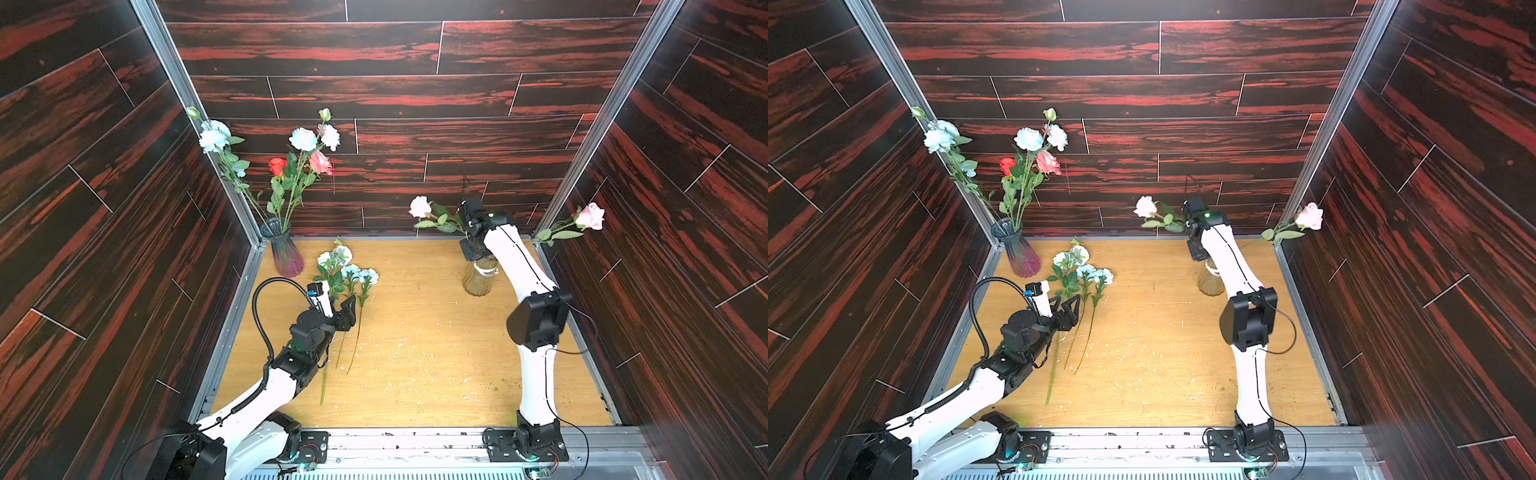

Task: Pick out blue flowers from the vase
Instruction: Move the vase to the corner of the board.

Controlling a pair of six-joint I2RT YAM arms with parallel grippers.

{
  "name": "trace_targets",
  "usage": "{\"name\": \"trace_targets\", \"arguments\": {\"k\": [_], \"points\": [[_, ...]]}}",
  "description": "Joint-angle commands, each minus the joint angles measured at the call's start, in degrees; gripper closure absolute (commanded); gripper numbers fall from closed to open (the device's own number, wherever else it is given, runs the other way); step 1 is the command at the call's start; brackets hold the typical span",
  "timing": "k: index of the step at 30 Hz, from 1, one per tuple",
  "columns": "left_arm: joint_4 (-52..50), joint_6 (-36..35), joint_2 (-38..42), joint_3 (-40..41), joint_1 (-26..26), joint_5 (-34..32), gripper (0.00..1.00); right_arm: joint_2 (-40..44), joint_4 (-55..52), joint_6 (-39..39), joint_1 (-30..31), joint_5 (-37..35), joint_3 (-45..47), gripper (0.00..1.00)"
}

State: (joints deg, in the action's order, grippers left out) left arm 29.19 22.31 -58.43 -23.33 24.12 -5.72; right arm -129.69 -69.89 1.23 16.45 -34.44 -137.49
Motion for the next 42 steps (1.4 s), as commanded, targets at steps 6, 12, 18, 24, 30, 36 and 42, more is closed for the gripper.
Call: {"name": "trace_targets", "arguments": {"k": [6, 12, 18, 24, 30, 36, 42], "points": [[0.68, -1.3, 1.78, 0.86, 0.1, -0.87, 0.29, -10.34, -0.77, 0.79, -5.66, -3.14, -12.75, 1.0], [1.08, -1.41, 1.98, 1.05, 0.05, -0.93, 0.29, -11.93, 0.48, 1.76, -9.16, -2.48, -15.0, 1.0], [1.26, -1.49, 0.51, 0.48, 0.1, -0.27, 0.29, -11.64, 2.76, 3.41, -10.48, -1.55, -14.81, 1.0], [1.22, -1.4, 1.3, 0.83, 0.1, -0.98, 0.29, -12.61, 3.37, 3.87, -10.71, -1.11, -14.04, 0.99], [1.22, -1.44, 1.48, 0.92, 0.05, -1.29, 0.29, -12.62, 4.15, 3.87, -10.73, 0.79, -12.5, 0.66], [1.22, -1.39, 1.66, 1.01, 0.05, -1.25, 0.29, -12.53, 4.58, 4.24, -10.63, 1.69, -11.84, 0.46], [1.22, -1.49, 1.76, 1.1, 0.06, -1.23, 0.3, -10.56, 4.65, 3.87, -10.28, 2.78, -11.75, 0.37]]}}
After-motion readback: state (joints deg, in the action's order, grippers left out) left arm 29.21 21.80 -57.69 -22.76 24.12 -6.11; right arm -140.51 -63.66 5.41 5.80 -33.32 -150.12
